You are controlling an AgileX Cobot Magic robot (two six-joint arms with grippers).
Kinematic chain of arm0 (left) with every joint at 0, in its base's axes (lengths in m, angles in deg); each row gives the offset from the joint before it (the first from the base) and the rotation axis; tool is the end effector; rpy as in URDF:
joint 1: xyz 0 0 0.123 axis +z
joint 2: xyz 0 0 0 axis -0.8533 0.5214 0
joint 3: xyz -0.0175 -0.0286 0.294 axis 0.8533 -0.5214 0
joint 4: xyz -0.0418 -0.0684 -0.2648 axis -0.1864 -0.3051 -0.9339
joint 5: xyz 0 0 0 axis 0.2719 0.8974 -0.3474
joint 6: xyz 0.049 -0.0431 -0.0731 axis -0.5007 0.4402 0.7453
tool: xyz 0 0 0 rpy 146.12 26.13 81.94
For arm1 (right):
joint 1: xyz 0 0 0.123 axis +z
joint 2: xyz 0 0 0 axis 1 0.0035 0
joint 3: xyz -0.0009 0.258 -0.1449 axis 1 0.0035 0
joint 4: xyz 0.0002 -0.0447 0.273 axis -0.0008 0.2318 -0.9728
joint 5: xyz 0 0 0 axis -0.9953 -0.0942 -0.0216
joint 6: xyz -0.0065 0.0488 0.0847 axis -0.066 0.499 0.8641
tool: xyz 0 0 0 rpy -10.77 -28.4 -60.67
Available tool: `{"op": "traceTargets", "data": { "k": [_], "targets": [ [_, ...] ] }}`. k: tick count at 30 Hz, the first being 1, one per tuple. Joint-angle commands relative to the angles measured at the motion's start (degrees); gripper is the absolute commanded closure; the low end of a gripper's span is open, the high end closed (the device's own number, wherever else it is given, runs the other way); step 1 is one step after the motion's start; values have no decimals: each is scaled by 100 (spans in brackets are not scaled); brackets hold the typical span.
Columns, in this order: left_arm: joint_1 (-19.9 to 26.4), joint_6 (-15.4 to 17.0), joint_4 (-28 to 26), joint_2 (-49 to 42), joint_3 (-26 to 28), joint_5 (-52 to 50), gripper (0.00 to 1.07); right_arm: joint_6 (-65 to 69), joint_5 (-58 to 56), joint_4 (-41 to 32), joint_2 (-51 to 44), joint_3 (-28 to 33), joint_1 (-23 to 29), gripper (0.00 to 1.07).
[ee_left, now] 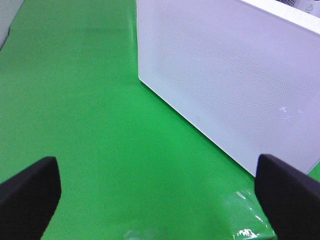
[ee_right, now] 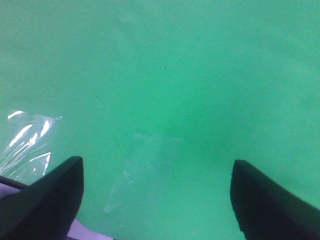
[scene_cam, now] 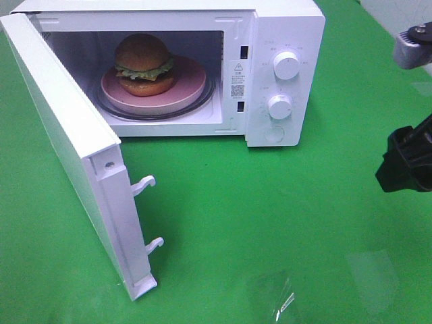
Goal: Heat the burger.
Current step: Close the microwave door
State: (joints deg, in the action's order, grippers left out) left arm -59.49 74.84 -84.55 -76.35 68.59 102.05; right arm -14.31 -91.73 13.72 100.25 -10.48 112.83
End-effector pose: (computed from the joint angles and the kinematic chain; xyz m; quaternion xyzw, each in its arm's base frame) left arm 0.0118 -0.0122 0.2889 0.0473 0.8424 -0.0514 0.5343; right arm 0.2099 0.0777 0.2738 -0.1663 0.9525 0.0018 0.2550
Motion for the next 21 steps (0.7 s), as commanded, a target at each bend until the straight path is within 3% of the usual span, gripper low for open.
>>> {"op": "traceTargets", "data": {
  "k": [1,21],
  "targets": [
    [-11,34,-29,-52,-17,-17,9,46,-109,-29,-241,143,-29,31],
    [-11,34,-29,-52,-17,-17,9,103,-865,-11,-2080,441,-29,31]
  ]
}}
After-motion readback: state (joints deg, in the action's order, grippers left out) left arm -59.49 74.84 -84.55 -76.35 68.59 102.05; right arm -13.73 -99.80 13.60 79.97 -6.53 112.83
